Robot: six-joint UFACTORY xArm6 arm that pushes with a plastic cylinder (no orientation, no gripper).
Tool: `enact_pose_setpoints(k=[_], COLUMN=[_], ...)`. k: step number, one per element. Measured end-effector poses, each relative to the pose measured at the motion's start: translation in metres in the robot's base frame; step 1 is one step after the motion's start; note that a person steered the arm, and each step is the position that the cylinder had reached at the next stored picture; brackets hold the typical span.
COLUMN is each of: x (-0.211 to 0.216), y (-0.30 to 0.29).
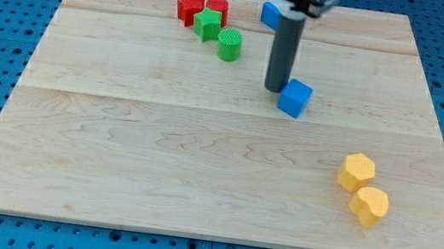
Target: Push the blue triangle above the blue cube
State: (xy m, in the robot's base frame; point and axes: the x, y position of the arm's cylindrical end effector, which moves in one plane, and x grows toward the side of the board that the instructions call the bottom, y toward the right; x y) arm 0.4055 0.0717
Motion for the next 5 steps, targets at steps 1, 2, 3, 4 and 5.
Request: enact_pose_setpoints(k=[1,2,3,4,5], x=[0.005,0.005,0.027,0.013,-0.085], y=[0.047,0.075,0.090,0.093,0.100])
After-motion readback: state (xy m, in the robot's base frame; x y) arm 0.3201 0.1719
